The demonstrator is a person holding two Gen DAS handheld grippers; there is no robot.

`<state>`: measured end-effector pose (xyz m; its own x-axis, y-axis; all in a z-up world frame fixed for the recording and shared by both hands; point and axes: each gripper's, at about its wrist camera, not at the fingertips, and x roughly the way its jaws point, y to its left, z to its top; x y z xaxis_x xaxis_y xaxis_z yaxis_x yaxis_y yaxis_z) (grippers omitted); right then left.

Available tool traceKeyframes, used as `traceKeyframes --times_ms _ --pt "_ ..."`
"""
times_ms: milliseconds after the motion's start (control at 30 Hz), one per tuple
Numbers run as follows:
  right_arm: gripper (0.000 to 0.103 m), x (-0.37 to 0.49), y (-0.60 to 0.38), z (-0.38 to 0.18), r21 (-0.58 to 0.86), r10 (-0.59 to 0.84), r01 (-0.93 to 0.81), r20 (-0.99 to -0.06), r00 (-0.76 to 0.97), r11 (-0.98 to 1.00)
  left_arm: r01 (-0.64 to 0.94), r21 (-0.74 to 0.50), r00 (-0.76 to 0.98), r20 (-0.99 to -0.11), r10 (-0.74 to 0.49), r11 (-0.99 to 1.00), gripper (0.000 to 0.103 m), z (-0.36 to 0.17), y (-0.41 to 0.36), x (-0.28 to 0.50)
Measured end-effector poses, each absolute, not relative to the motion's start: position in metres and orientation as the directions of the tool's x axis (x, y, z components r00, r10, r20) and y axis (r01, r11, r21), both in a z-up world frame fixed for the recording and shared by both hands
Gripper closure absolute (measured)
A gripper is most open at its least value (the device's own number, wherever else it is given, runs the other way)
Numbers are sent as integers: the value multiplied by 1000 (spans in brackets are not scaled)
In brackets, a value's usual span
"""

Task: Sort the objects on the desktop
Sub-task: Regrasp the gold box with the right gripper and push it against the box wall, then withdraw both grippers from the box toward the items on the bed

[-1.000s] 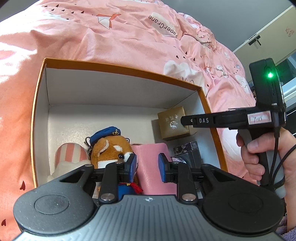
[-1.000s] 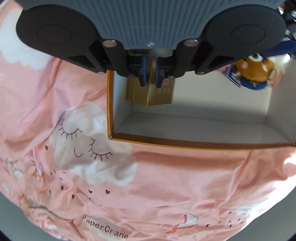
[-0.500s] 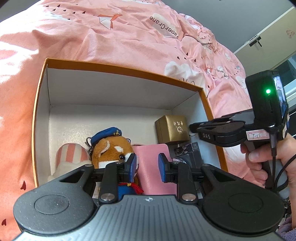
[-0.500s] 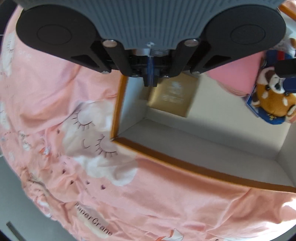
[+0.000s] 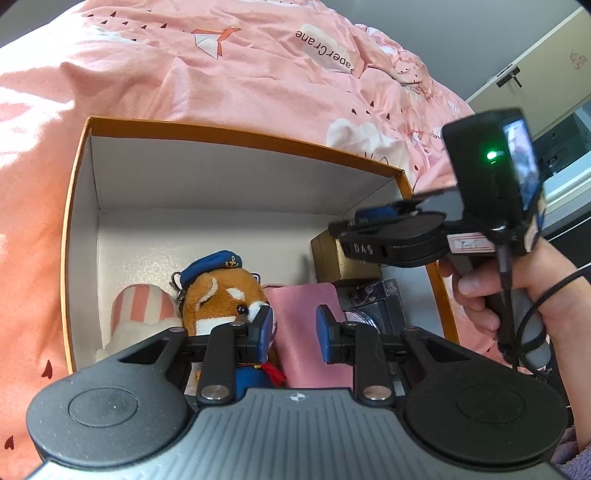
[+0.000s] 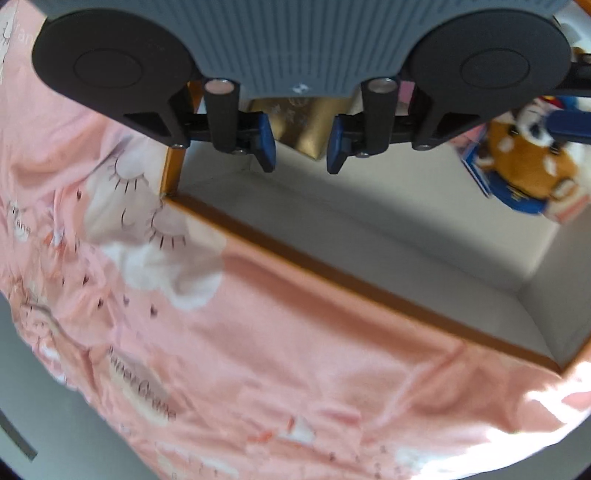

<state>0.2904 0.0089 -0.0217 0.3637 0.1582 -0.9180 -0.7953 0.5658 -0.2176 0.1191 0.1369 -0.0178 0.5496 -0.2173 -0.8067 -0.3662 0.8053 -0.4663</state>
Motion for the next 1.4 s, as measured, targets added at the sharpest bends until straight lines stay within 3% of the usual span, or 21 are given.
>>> traceKeyframes --times_ms 500,767,1000,1200,1400 --pt "79 290 -9 -27 -110 100 -754 -969 227 647 -357 -464 550 -806 -220 810 75 -17 132 117" --pt "81 273 -25 -11 -86 180 -776 -951 250 625 -342 -418 554 -813 -178 842 75 -10 123 114" --pt "80 232 -57 28 -49 331 -781 -888 320 623 -255 -352 625 -771 -124 900 75 14 97 98" --pt "80 182 -106 57 16 466 -752 -794 391 659 -101 -339 667 -721 -189 935 75 35 66 78" --pt "80 142 -153 54 42 467 -668 -748 472 743 8 -326 621 -739 -260 945 75 27 34 58"
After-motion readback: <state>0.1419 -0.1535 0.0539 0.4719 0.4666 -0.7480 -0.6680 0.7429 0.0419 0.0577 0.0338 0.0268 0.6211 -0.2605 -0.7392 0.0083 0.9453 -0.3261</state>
